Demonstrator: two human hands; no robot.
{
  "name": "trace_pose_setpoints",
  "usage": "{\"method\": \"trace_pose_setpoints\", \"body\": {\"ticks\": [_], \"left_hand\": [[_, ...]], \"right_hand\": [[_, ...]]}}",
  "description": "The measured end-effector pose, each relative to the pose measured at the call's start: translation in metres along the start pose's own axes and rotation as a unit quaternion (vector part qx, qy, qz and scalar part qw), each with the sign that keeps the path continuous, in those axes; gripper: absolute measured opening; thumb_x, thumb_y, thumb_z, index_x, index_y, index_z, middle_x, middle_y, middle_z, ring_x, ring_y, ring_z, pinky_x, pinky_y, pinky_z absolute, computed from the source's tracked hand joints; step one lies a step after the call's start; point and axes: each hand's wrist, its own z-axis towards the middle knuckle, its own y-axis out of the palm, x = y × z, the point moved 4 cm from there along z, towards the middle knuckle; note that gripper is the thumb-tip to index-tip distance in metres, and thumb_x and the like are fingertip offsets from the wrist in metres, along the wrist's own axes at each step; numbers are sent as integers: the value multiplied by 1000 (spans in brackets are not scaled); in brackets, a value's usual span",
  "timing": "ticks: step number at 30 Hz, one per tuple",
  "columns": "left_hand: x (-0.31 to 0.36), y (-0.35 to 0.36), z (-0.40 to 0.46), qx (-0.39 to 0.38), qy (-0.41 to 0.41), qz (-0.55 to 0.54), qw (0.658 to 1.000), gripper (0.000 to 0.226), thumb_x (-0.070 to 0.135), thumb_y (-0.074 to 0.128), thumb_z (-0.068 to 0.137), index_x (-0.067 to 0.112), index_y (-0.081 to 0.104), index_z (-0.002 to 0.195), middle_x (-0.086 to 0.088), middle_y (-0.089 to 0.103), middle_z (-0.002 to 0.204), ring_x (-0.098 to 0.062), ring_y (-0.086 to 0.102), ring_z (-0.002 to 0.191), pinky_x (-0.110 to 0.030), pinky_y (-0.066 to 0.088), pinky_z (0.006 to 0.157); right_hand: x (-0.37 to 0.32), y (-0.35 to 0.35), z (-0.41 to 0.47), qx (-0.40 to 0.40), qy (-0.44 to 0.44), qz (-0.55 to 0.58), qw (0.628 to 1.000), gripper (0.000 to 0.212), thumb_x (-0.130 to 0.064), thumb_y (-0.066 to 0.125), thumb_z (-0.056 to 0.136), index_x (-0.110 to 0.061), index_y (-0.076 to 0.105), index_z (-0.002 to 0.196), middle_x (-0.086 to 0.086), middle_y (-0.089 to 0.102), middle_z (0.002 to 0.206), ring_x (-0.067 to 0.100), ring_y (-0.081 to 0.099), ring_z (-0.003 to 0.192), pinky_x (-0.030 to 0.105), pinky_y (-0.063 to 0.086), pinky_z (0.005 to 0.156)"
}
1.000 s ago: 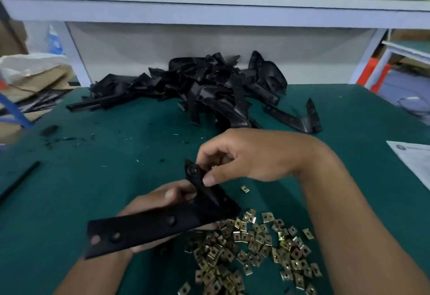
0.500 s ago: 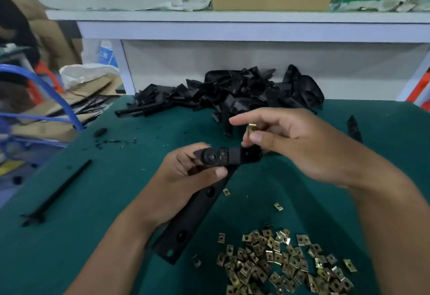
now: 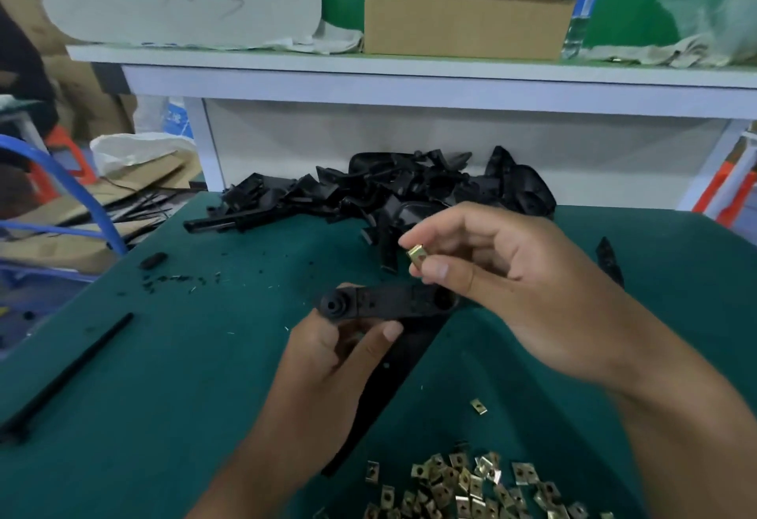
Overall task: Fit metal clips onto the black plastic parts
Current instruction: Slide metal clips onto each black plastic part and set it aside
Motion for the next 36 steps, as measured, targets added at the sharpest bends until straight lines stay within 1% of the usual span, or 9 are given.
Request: {"method": "trace_pose_setpoints", "body": {"ticks": [3, 6, 9, 13, 20, 23, 25, 29, 36], "left_hand": [[-8, 6, -8, 17, 10, 17, 1000, 33, 63, 56, 90, 41, 66, 113, -4, 69, 95, -33, 65, 86, -48, 55, 73], [-15, 10, -15, -16, -12, -4, 1000, 46, 76, 51, 89, 44, 60, 121, -18, 62, 103, -41, 61, 91, -66, 50, 82], [-12, 13, -19, -45, -7, -18, 999, 46, 75, 46, 93, 40, 63, 119, -9, 63, 100, -30, 61, 92, -49, 49, 85], [-6, 11, -18, -25, 27, 38, 999, 62, 76, 42, 94, 16, 58, 98, -19, 50, 77, -40, 48, 67, -55, 40, 60], [5, 11, -16, -12, 75, 132, 988, 69, 77, 35, 93, 13, 61, 90, -5, 46, 63, -22, 41, 52, -38, 33, 48], [6, 10, -17, -7, 84, 132, 988, 56, 75, 35, 94, 24, 57, 85, 10, 46, 65, -11, 41, 53, -30, 33, 49], [5, 10, -17, -6, 82, 128, 988, 51, 75, 36, 94, 29, 55, 84, 7, 47, 65, -16, 42, 55, -33, 35, 50], [5, 9, -16, -17, 77, 114, 990, 59, 73, 38, 95, 20, 63, 93, 10, 46, 64, -8, 39, 53, -23, 31, 48], [7, 12, -18, -32, 86, 127, 988, 28, 74, 38, 94, 53, 52, 82, 18, 38, 56, -2, 31, 48, -16, 23, 48]], "right_hand": [[-5, -1, -2, 11, -5, -8, 1000, 24, -25, 57, 102, -42, 71, 110, -17, 72, 98, 2, 68, 94, 14, 50, 83], [-5, -1, -3, 16, 12, -21, 1000, 25, -27, 56, 100, -45, 73, 104, -12, 73, 89, 11, 66, 76, 30, 53, 73], [-5, 0, -2, 21, 20, -14, 999, 29, -15, 62, 98, -40, 77, 96, -11, 75, 87, 5, 68, 77, 18, 54, 70], [-4, 4, -1, -3, 27, -1, 1000, 21, -19, 68, 95, -36, 79, 99, -10, 77, 93, 8, 72, 88, 18, 56, 81], [-4, 14, -2, -84, 45, -6, 995, 16, -18, 74, 91, -32, 77, 98, -12, 77, 94, 5, 73, 94, 21, 54, 92], [-5, 13, -3, -95, 49, -13, 994, 17, -16, 73, 92, -31, 77, 98, -11, 77, 93, 5, 73, 95, 25, 55, 94], [-5, 12, -3, -98, 50, -10, 994, 18, -12, 73, 92, -28, 78, 99, -10, 77, 93, 5, 73, 94, 24, 53, 96], [-7, 11, -4, -86, 46, -12, 995, 19, -11, 72, 92, -29, 78, 99, -14, 77, 94, 3, 72, 97, 22, 52, 96], [-7, 13, -5, -109, 52, -30, 992, 20, -13, 71, 94, -31, 78, 98, -15, 77, 94, 2, 72, 96, 31, 57, 93]]}}
